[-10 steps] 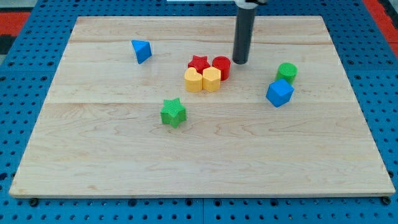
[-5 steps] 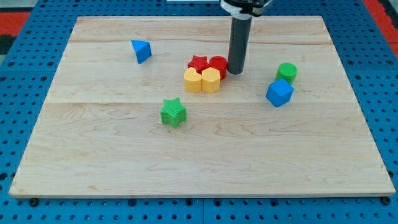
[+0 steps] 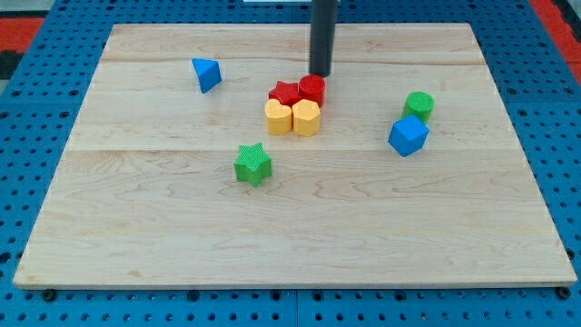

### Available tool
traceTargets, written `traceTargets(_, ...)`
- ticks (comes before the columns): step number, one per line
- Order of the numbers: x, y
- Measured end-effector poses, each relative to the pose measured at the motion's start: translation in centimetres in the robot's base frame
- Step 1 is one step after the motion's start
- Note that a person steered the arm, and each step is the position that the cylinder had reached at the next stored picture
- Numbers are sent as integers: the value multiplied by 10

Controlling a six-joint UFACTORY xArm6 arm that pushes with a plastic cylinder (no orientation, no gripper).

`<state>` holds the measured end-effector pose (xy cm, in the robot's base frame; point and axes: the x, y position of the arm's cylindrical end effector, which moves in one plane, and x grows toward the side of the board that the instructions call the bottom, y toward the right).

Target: Move red circle towards center

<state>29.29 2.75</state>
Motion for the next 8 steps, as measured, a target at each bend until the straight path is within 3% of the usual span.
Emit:
traceTargets(1,-9,-15)
traceTargets(4,37,-10)
traceTargets(7,30,-2)
traceTargets(8,23,-39)
